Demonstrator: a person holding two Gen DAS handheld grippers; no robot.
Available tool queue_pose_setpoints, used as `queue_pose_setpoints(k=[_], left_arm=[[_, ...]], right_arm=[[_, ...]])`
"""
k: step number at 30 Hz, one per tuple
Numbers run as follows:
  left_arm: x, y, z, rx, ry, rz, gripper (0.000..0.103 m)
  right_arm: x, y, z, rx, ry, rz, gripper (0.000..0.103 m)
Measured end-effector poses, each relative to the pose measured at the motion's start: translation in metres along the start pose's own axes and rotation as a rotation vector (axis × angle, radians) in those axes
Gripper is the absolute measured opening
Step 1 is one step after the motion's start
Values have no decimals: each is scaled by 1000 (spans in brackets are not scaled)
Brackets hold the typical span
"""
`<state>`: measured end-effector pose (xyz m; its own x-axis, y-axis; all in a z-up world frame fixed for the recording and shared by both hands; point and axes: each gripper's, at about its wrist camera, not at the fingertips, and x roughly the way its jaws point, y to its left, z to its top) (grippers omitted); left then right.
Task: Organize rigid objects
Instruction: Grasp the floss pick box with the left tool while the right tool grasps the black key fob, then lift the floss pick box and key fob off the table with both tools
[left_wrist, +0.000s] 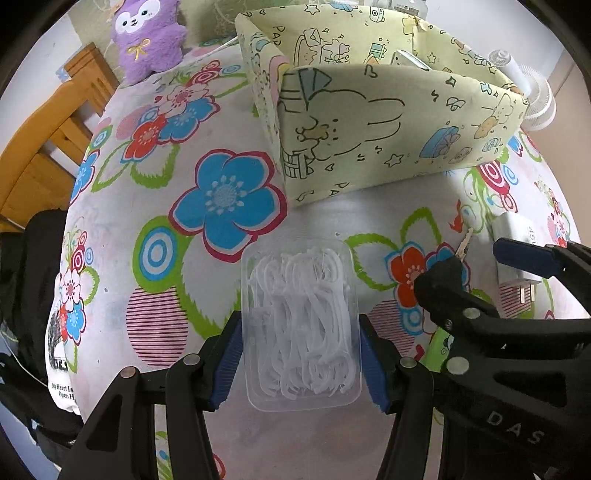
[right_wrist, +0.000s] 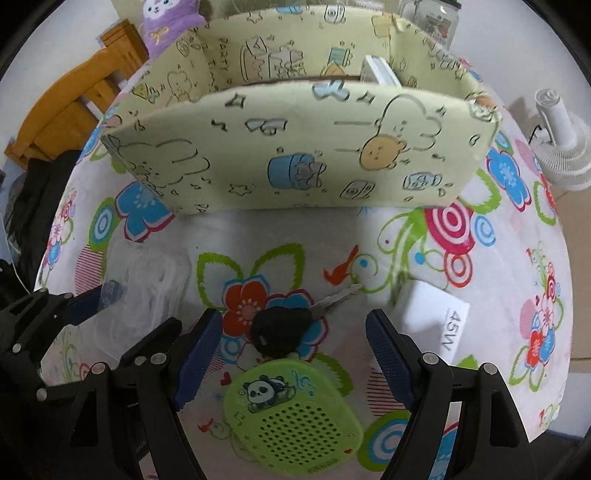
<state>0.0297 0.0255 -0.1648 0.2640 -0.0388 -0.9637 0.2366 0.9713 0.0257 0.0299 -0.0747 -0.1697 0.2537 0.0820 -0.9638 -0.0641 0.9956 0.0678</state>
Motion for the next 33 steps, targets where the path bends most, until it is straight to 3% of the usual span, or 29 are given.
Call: queue_pose_setpoints(k=[4, 6, 9, 13, 15, 21, 33], left_arm=[[-3, -2, -4, 12, -6, -5, 60], [-3, -2, -5, 16, -7, -4, 60], [-3, -2, -6, 13, -6, -9, 60], [-3, -3, -5, 32, -9, -1, 60], [-3, -4, -5, 33, -8, 0, 60], [-3, -3, -5, 22, -2, -17, 60], [-23, -9, 6, 12, -48, -31, 60]], right_arm=[[6, -4, -1, 32, 24, -31, 77], [8, -2, 0, 20, 19, -67, 69], [13, -2, 0, 51, 41, -42, 63], [15, 3, -2, 40, 32, -80, 57], [15, 11, -2, 10, 22, -72, 39], [16, 12, 3, 15, 20, -60, 37], [-20, 5, 10, 3, -39, -73, 37]])
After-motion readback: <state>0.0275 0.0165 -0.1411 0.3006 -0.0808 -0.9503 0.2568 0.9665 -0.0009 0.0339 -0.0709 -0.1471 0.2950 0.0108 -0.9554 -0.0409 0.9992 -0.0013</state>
